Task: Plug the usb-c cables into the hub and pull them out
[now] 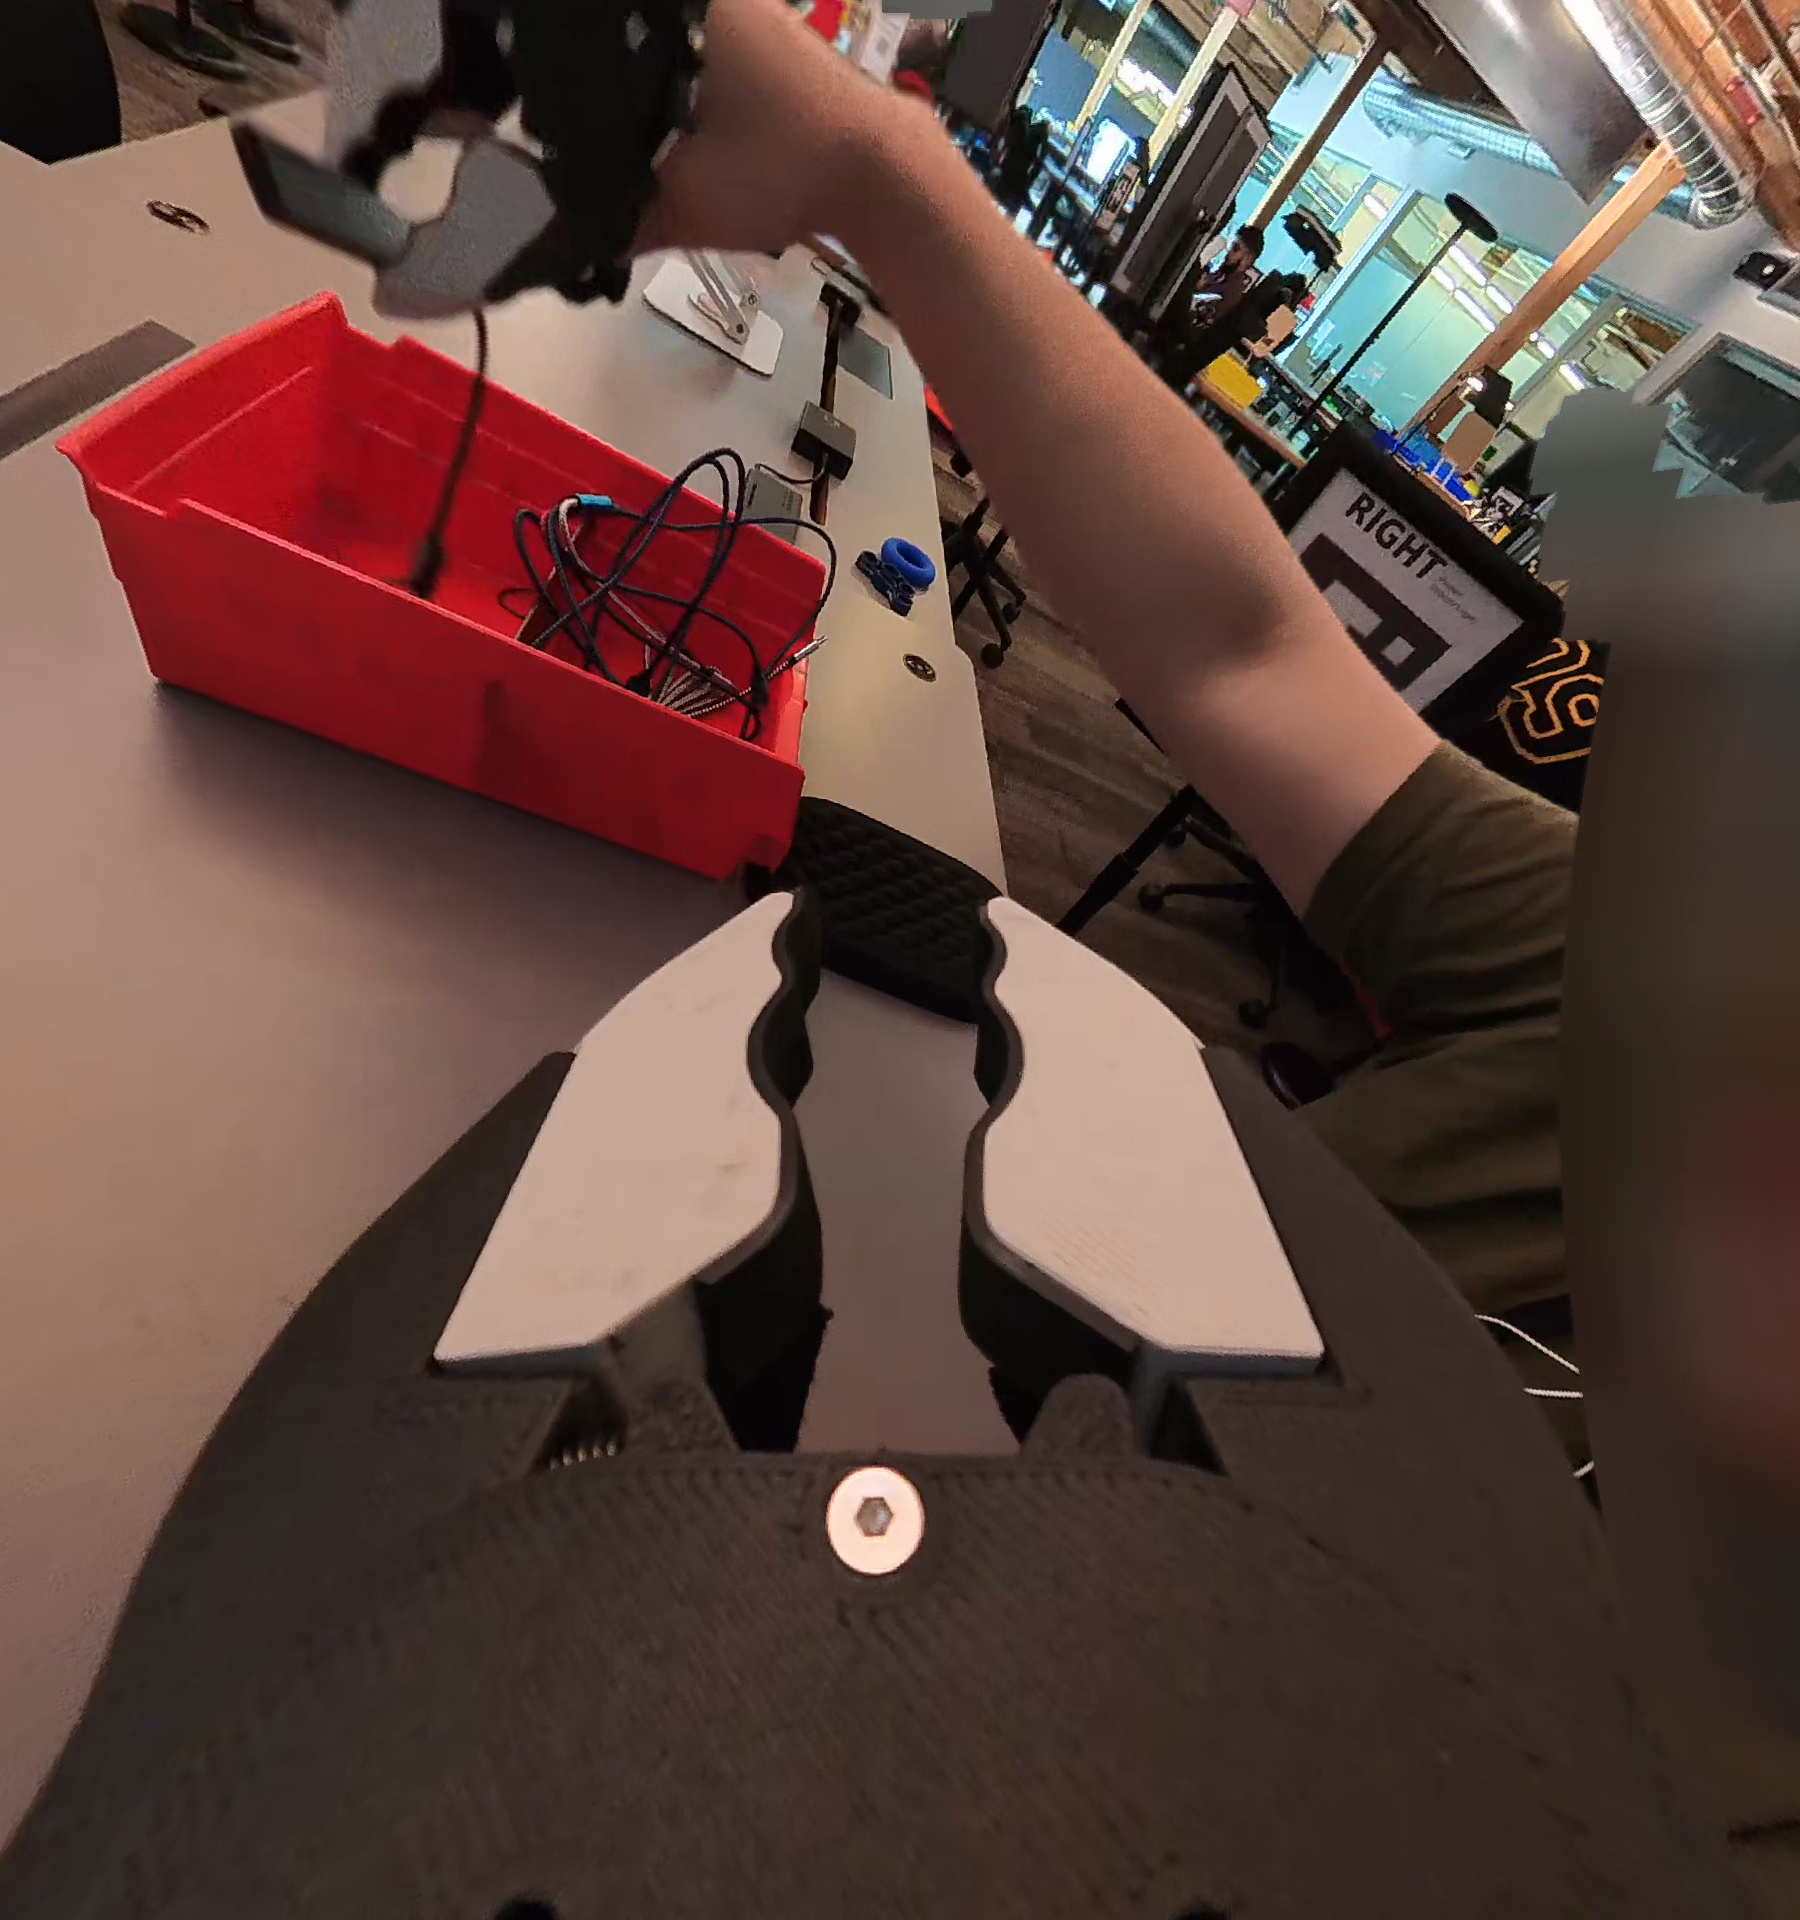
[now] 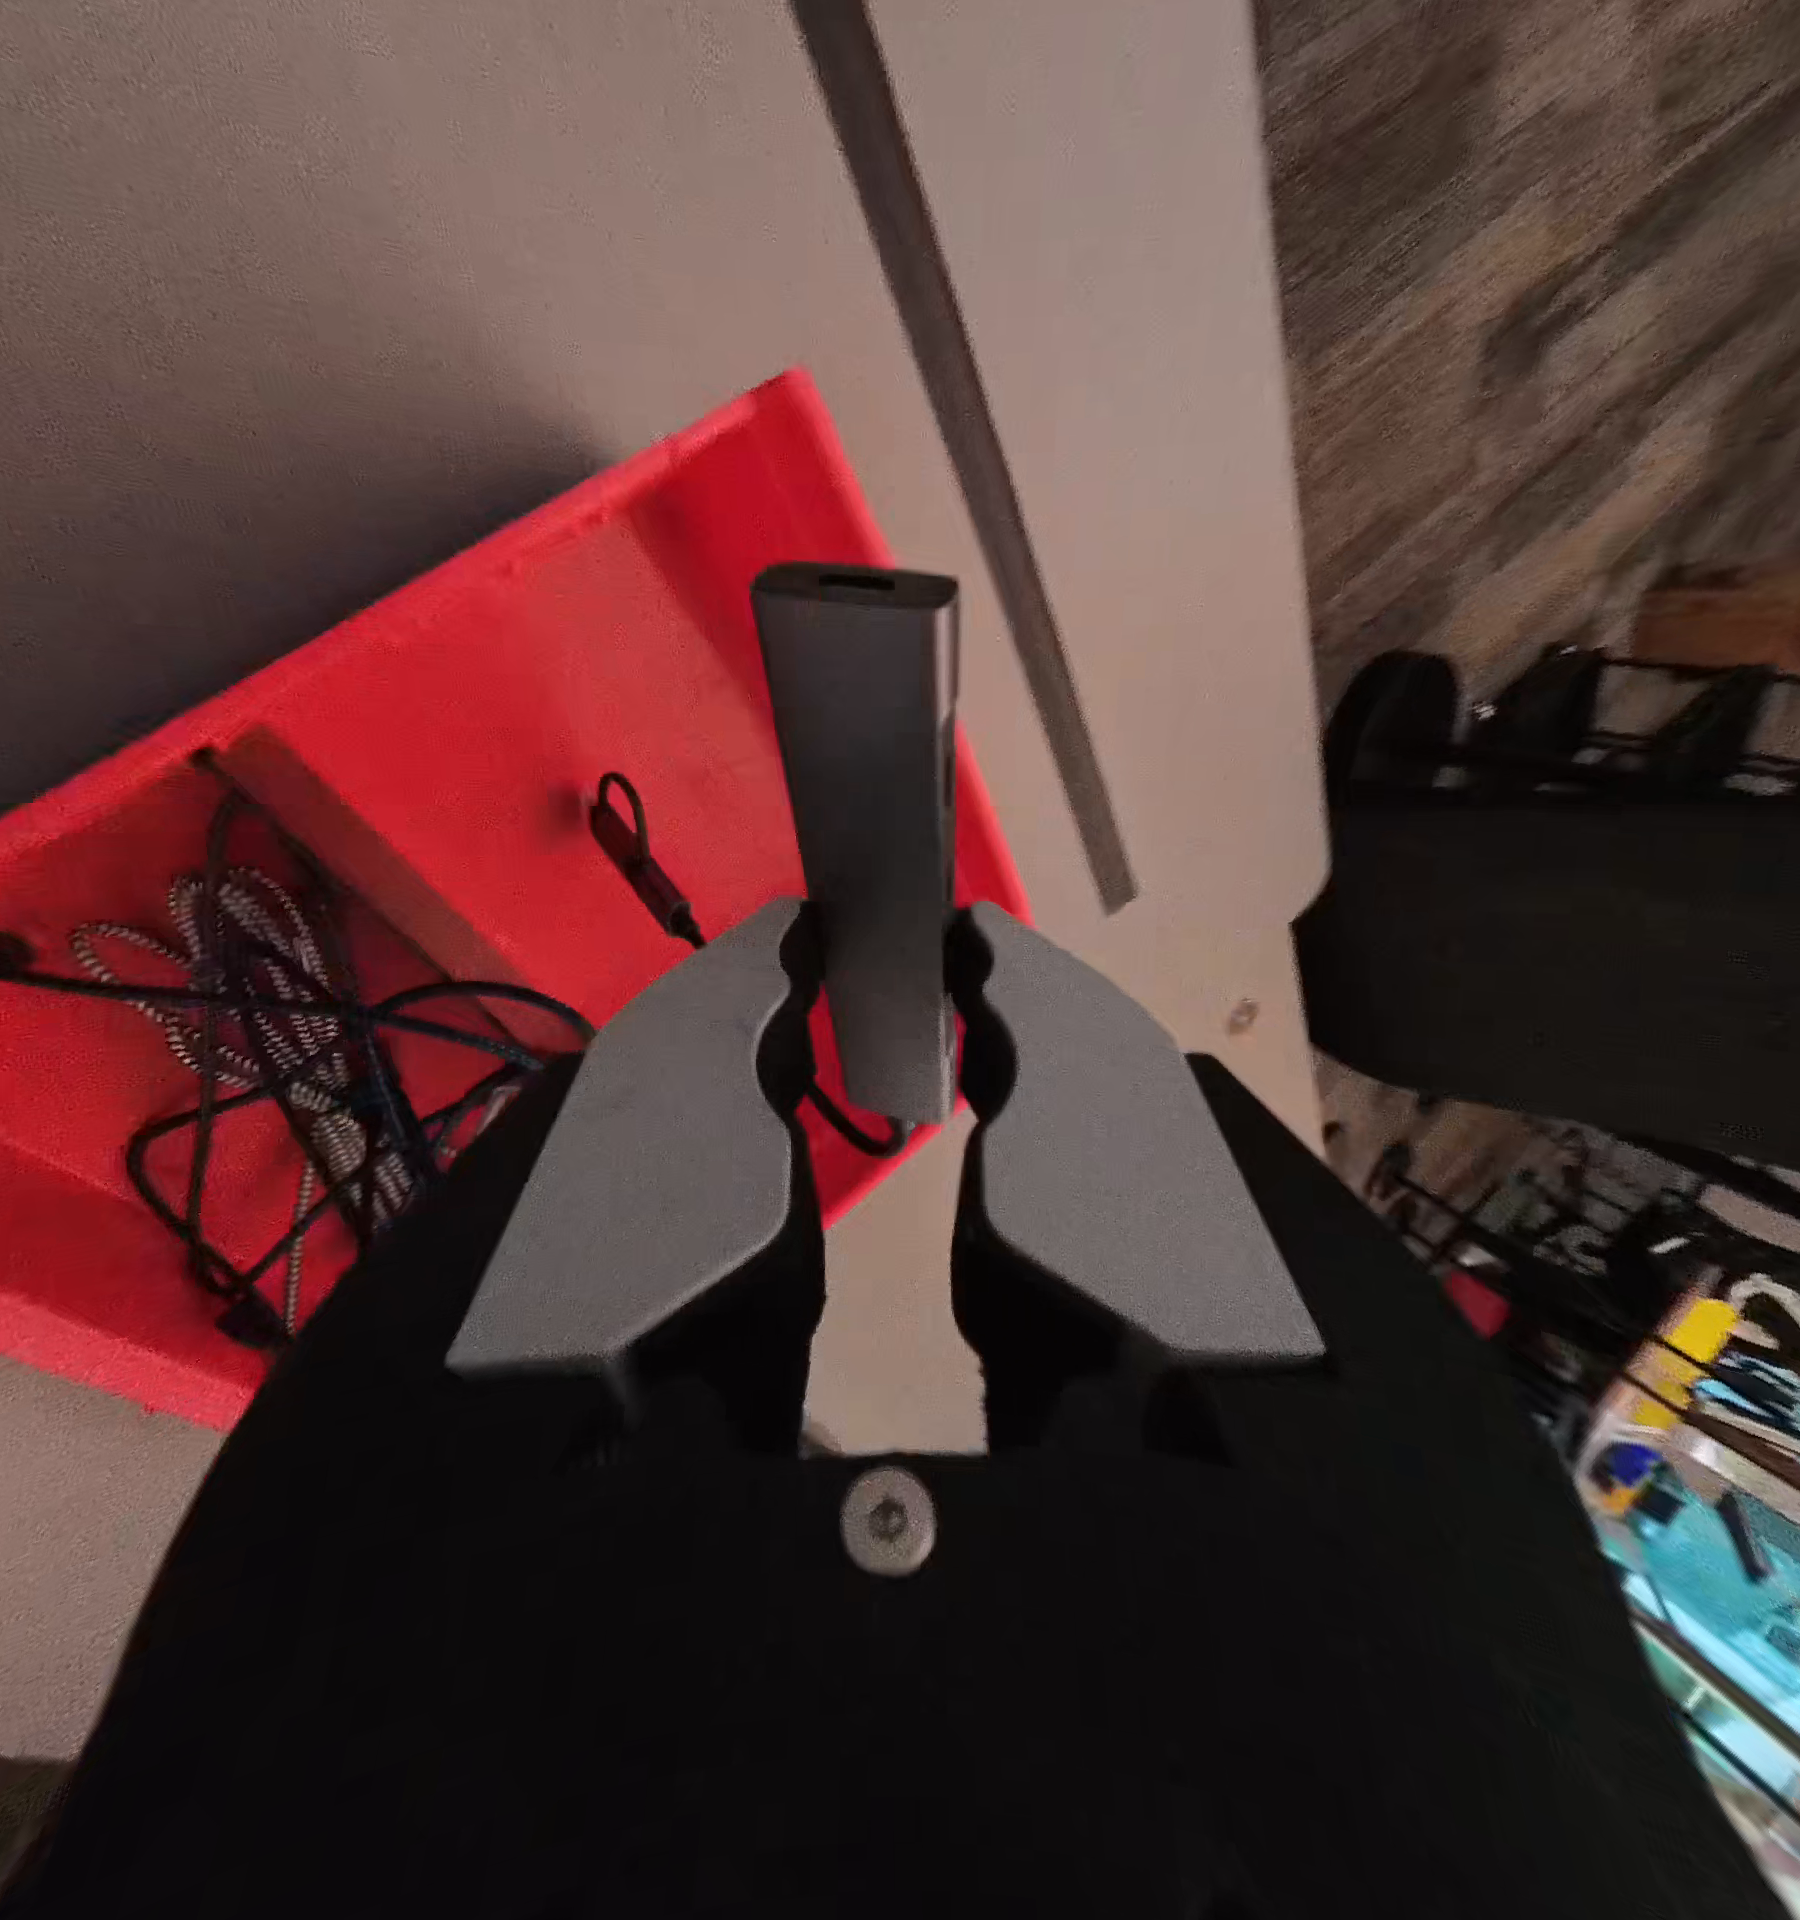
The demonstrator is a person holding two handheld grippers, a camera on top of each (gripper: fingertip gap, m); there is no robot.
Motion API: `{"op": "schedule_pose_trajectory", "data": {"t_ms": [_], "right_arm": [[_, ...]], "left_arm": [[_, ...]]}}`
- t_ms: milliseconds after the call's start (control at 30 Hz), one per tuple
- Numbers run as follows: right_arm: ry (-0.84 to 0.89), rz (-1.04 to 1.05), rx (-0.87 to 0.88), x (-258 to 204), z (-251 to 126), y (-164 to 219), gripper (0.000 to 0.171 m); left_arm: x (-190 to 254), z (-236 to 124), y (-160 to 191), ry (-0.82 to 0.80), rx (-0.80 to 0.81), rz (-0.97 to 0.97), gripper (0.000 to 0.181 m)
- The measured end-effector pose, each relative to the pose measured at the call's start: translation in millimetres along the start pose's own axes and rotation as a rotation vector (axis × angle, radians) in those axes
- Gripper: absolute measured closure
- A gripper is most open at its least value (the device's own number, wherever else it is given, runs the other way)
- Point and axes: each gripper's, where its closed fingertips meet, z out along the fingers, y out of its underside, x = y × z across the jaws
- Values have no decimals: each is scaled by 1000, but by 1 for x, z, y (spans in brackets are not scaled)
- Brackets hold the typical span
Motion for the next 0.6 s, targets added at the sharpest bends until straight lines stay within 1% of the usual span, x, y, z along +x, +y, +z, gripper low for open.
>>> {"op": "schedule_pose_trajectory", "data": {"t_ms": [100,200,267,333,400,467,533,600], "right_arm": [[-128,12,-74,-25,43,28,144],[-195,14,-140,-43,78,47,144],[-139,-11,-159,-40,96,54,144],[-94,-34,-155,-37,101,54,141],[-47,-26,-75,-27,93,41,131],[17,12,32,-9,69,21,123],[116,36,150,12,28,3,118],[231,61,277,28,-21,-19,117]], "left_arm": [[-3,0,0,-1,3,-10,155],[-7,0,0,-3,3,-19,155],[-9,-1,0,-3,3,-26,155],[-10,-3,0,-3,3,-29,155],[-10,-10,-3,-9,13,-24,155],[-8,-24,-7,-24,27,-14,154],[-8,-52,-11,-91,37,12,154],[-14,-92,-12,-249,53,58,153]]}}
